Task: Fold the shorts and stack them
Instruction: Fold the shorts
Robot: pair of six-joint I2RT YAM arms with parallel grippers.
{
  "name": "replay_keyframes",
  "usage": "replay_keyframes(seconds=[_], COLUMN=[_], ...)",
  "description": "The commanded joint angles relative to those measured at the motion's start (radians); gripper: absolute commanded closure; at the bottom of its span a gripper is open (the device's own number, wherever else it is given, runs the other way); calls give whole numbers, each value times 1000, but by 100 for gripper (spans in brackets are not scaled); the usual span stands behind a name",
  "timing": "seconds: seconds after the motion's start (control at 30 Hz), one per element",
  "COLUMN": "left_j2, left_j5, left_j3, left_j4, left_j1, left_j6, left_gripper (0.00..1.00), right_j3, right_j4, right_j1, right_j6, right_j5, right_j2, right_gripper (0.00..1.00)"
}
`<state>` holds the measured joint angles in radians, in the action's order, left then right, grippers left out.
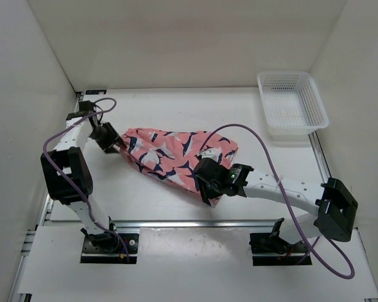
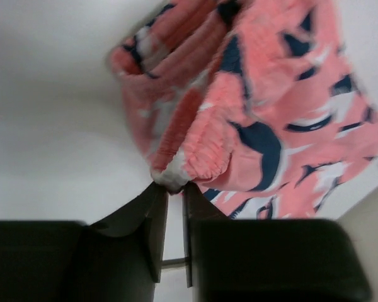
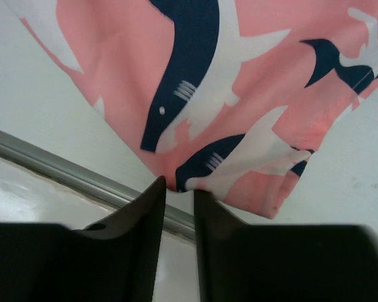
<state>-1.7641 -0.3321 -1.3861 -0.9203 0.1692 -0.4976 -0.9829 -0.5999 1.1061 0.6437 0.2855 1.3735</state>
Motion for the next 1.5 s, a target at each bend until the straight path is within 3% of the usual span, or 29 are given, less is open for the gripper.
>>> replay_keyframes(seconds=[0.0,0.03,0.07,0.17,0.33,0.43,0.53,0.67,0.77,0.8,0.87,0.9,0.97,1.0,1.07,1.13,1.17,1.23,1.27,1.33,1.37,1.4,1.43,1.47], left_j2=[107,124,139,164,100,16,-75,-153,-192,-201,-215,-225,-225,-225,-225,-204,-175,-134,-83,-31,19,41,60,75], left_j5=[79,93,114,137,162,162,162,139,150,150,150,150,159,159,159,183,195,226,237,252,263,263,263,274], left_j3=[73,88,99,90,36,24,3,-20,-30,-39,-39,-50,-50,-50,-41,-22,-10,42,62,125,143,159,180,180], left_j4=[-14,-14,-25,-25,-34,-6,34,55,69,69,69,69,69,69,69,69,69,45,44,35,26,26,26,26], left_j1=[19,19,19,30,30,30,21,9,-2,-2,-2,-2,-2,-2,-2,-2,-2,-2,-2,-2,-2,-2,-2,-2], left_j6=[13,22,22,42,51,60,70,70,59,48,39,39,39,39,39,39,39,25,25,13,13,13,13,2], left_gripper=[23,4,0,0,4,1,1,1,9,21,34,53,72,87,90,90,90,90,90,76,59,35,6,0], right_j3=[29,29,29,10,10,101,265,377,388,388,401,401,401,388,359,294,273,212,193,150,103,83,61,41], right_j4=[-57,-70,-81,-90,-90,-51,102,282,324,363,420,420,448,448,448,393,372,316,301,254,235,220,201,201], right_j1=[15,26,26,12,-148,-327,-466,-512,-503,-503,-494,-485,-485,-485,-485,-494,-503,-526,-543,-558,-558,-571,-571,-583], right_j6=[28,40,59,79,151,261,356,465,475,485,496,496,476,461,407,361,340,269,246,174,151,128,104,61], right_j5=[-5,-5,4,27,-84,-274,-402,-500,-513,-513,-503,-485,-462,-435,-410,-376,-337,-298,-275,-238,-182,-165,-164,-164], right_j2=[-17,-17,-31,-94,-195,-247,-283,-261,-186,-150,-113,-76,-12,10,74,108,134,154,174,197,217,228,237,248], right_gripper=[47,37,21,6,9,9,7,7,7,11,15,18,27,39,55,81,89,99,99,99,99,99,90,72])
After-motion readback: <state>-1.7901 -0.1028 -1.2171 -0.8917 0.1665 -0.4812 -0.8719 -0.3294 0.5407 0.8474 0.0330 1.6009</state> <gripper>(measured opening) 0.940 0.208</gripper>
